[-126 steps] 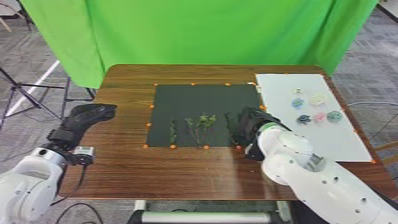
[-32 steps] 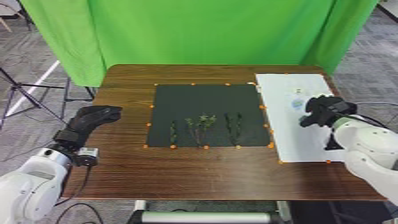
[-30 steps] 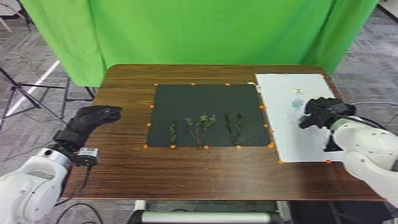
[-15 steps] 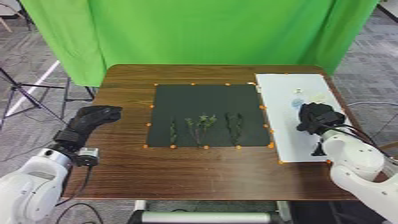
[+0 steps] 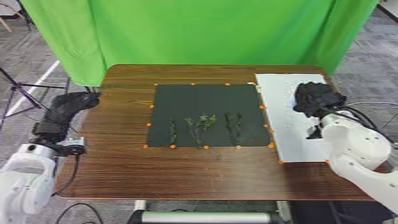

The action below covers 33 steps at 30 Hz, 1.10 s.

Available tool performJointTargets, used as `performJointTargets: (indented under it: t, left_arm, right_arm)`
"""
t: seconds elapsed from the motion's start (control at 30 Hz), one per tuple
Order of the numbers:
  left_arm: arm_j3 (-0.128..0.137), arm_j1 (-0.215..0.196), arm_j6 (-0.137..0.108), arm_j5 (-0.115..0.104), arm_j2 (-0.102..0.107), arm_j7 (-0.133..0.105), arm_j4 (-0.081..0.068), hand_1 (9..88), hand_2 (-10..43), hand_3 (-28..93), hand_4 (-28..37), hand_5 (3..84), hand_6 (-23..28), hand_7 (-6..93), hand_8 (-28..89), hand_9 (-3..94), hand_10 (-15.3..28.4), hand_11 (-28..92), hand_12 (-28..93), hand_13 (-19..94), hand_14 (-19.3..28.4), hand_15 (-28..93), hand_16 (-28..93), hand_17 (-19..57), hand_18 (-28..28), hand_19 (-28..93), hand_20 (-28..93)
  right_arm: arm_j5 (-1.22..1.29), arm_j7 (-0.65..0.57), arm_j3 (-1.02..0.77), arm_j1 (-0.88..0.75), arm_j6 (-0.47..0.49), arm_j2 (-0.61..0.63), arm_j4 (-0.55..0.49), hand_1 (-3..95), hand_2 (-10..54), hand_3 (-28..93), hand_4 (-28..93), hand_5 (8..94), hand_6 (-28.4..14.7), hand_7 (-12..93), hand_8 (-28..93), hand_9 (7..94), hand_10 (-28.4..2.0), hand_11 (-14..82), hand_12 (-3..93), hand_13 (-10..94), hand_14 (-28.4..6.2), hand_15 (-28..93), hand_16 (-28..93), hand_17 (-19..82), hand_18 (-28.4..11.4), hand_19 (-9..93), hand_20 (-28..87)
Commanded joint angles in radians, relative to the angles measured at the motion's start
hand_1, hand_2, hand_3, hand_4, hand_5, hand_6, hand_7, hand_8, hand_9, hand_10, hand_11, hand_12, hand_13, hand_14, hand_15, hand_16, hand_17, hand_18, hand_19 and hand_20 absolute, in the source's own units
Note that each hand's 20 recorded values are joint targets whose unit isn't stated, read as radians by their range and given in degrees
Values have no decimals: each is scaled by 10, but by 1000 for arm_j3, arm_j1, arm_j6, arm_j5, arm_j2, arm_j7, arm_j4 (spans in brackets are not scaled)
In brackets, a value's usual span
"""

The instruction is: Arrange flowers

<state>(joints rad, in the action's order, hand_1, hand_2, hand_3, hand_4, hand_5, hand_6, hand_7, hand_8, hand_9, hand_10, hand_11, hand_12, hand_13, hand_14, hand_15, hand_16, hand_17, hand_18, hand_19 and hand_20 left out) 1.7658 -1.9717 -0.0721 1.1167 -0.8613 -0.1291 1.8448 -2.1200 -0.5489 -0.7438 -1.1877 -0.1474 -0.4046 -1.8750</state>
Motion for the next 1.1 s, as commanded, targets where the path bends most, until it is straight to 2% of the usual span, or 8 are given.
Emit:
performJointTargets:
  t: [0.03,0.13,0.17,0.33,0.7,0.8,1.0,1.1]
  left_arm:
    - [16,-27,-134,-150,5,29,-15,299,10,617,-187,495,61,177,-77,477,149,252,123,371,178,218,-26,56,117,133,141]
    - [7,-20,-116,-162,6,35,-28,277,132,628,-263,507,62,177,-77,489,150,256,120,377,181,228,-33,56,118,141,140]
    - [8,-24,-124,-163,7,39,-26,279,164,624,-275,510,61,178,-77,494,150,257,119,380,182,230,-35,56,118,142,140]
    - [-1,-17,-117,-149,15,49,-29,298,248,613,-281,514,57,182,-80,500,150,257,117,387,183,237,-36,58,118,149,140]
    - [-23,-4,-104,-131,33,38,-26,319,189,635,-265,511,56,187,-83,499,148,259,118,387,180,241,-41,57,116,151,137]
    - [-38,12,-102,-130,36,33,-27,318,173,634,-259,510,56,187,-82,497,148,260,119,386,180,240,-40,57,116,151,137]
    - [-85,59,-69,-105,30,30,-43,316,163,631,-253,509,57,185,-82,496,148,259,119,385,180,239,-39,57,116,150,137]
    - [-86,58,-67,-103,28,29,-40,316,158,631,-251,508,57,184,-82,495,148,259,119,384,180,238,-40,57,116,150,138]
  right_arm:
    - [114,87,264,356,12,-181,-28,609,-95,558,-183,755,-11,254,122,909,-71,157,363,906,-11,524,380,490,-186,912,548]
    - [164,121,270,414,85,-275,-4,608,-95,558,-182,755,-10,255,123,910,-71,156,362,906,-11,524,382,490,-187,913,547]
    - [167,130,294,445,89,-306,11,608,-95,559,-180,755,-11,255,123,911,-71,155,362,906,-12,524,382,490,-187,913,547]
    - [212,157,345,530,127,-446,67,607,-95,557,-180,756,-9,254,121,912,-71,155,361,906,-13,524,382,490,-187,914,545]
    - [266,189,440,608,203,-693,219,607,-95,559,-181,759,-7,254,120,914,-74,156,354,909,-12,524,382,492,-187,917,543]
    - [249,200,461,604,210,-734,242,606,-95,559,-181,760,-9,253,119,914,-77,157,352,910,-12,524,382,492,-186,917,542]
    - [227,201,496,578,211,-768,253,606,-95,559,-183,760,-7,255,120,913,-77,159,347,911,-12,524,383,492,-186,919,540]
    - [221,200,509,566,214,-784,263,606,-95,559,-183,759,-6,255,120,913,-77,160,346,911,-12,524,382,492,-185,919,540]
